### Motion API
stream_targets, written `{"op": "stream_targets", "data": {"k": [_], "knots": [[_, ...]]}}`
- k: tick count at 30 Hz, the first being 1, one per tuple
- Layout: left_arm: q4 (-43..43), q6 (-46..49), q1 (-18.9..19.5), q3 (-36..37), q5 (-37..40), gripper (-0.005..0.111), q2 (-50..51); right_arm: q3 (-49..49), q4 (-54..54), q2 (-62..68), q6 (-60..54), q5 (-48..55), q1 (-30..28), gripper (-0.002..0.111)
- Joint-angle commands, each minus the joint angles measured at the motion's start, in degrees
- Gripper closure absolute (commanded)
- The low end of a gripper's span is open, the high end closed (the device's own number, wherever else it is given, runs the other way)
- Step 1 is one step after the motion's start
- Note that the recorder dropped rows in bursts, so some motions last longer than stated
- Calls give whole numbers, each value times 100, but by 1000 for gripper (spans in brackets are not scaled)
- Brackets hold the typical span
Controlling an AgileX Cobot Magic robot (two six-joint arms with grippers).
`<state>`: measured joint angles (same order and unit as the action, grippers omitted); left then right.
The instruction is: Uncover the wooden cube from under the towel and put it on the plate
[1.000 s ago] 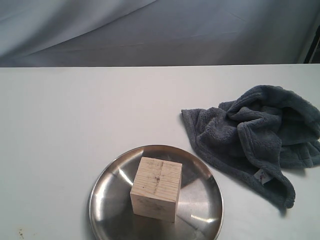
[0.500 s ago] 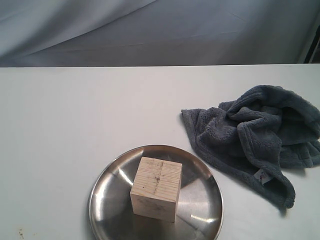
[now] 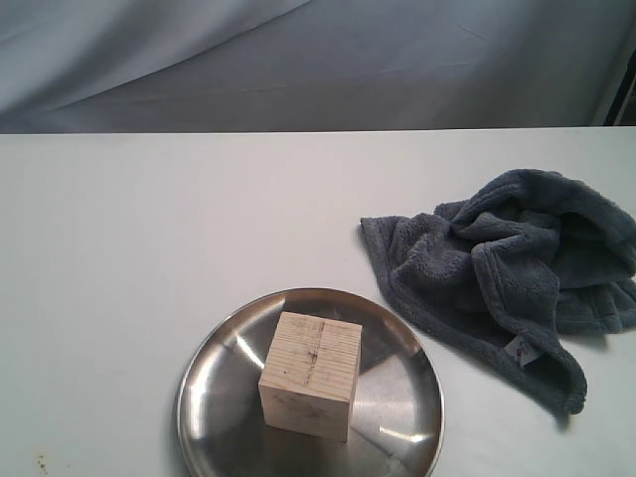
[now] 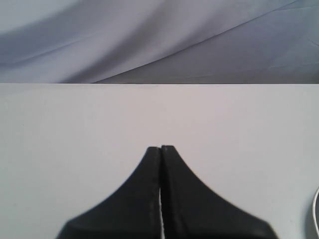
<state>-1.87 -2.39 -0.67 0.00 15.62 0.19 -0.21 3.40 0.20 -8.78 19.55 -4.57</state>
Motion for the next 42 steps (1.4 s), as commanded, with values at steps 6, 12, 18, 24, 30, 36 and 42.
{"op": "stream_targets", "data": {"k": [6, 12, 18, 24, 30, 36, 42], "knots": [[-11, -3, -27, 0, -62, 107, -19, 21, -340, -20, 59, 14, 21, 108], [-11, -3, -27, 0, -62, 107, -19, 21, -557, -20, 176, 3, 21, 108], [-11, -3, -27, 0, -62, 107, -19, 21, -595, -20, 258, 3, 21, 108], [-11, -3, -27, 0, -62, 107, -19, 21, -595, -20, 259, 3, 94, 108], [-11, -3, -27, 0, -62, 107, -19, 21, -595, -20, 236, 3, 476, 108], [-11, -3, -27, 0, -62, 107, -19, 21, -595, -20, 236, 3, 529, 108], [-11, -3, -27, 0, -62, 107, -19, 21, -595, -20, 236, 3, 529, 108]]}}
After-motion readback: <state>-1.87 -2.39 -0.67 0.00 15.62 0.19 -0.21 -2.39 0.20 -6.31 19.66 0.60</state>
